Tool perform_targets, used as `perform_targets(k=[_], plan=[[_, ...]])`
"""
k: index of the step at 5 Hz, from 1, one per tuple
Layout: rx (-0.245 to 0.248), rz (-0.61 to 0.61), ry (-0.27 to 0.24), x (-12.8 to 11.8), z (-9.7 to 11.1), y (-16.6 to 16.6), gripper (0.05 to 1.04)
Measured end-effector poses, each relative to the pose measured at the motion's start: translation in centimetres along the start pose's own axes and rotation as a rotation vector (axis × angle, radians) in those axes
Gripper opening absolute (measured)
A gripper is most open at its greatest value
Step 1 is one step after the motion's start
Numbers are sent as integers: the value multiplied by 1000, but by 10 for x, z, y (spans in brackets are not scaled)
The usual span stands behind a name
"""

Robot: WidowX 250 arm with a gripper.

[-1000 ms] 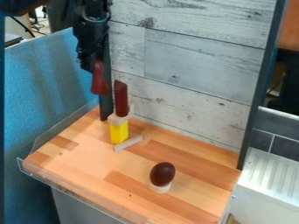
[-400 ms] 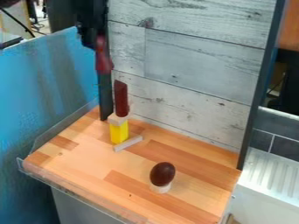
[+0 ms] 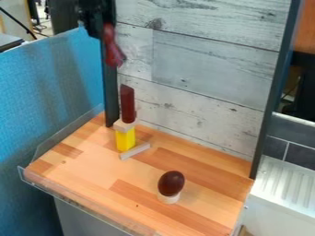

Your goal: Remove the cone toy and place it beside ball toy

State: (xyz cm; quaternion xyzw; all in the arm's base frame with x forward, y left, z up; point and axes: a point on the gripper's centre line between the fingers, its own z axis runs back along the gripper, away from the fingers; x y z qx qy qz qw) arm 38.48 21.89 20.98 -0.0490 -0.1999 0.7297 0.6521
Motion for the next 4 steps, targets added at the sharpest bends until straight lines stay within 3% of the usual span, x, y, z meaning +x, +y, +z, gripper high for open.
perform_targets(k=[1, 2, 3, 4], plan=[[5, -95, 32, -31, 4, 3, 543], [-23, -207, 48, -64, 3, 10, 543], [-63, -349, 37, -104, -18, 18, 543], [-96, -413, -24, -122, -37, 15, 543]])
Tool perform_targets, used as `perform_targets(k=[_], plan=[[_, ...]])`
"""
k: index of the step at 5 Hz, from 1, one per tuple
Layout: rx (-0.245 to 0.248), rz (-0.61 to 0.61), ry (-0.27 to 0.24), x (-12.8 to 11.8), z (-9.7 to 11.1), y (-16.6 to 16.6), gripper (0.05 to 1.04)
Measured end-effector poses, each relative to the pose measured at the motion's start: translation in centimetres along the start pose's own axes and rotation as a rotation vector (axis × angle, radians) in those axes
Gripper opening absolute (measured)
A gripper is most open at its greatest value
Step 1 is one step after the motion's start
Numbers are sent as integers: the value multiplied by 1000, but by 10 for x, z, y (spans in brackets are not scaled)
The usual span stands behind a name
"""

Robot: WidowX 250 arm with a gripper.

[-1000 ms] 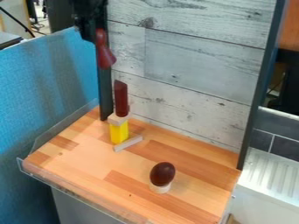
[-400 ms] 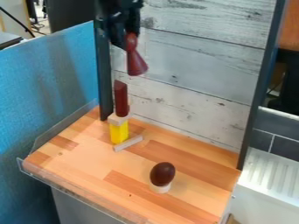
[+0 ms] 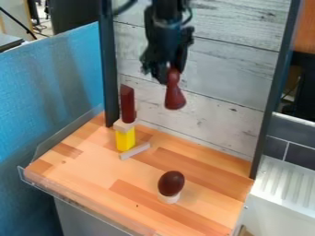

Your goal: Remove the cone toy and place it beside ball toy

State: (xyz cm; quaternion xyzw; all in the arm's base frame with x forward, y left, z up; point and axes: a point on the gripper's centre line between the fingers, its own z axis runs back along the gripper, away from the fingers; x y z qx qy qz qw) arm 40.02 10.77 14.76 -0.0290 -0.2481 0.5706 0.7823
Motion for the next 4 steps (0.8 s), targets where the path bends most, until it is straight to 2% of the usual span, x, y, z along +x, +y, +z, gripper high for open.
perform_targets(k=[1, 2, 3, 4], plan=[[58, -47, 0, -16, -40, 2, 543], [148, -110, 0, -23, -72, 5, 543], [201, -140, 40, -26, -86, 6, 543], [213, -181, 31, -31, -100, 16, 543]])
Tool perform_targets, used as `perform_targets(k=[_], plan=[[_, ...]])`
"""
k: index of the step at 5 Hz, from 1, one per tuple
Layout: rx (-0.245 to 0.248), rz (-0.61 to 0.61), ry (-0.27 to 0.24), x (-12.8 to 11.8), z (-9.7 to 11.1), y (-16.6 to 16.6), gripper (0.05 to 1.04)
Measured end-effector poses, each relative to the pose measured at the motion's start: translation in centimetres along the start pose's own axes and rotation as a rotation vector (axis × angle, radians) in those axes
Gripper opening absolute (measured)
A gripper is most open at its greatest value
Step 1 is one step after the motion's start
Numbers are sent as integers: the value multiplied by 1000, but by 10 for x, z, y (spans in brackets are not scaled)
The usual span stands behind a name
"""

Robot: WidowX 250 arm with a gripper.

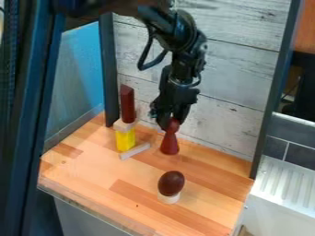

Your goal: Remove the cone toy and place it beside ball toy

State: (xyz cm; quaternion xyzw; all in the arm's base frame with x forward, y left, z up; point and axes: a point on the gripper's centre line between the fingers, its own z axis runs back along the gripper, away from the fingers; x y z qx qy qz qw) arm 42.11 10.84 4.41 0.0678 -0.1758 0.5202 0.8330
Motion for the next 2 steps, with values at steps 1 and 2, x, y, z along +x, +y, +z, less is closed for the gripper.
perform_targets(k=[1, 2], plan=[[-2, -23, -3, -7, -10, 6, 543], [-10, -50, -12, -15, -21, 13, 543]])
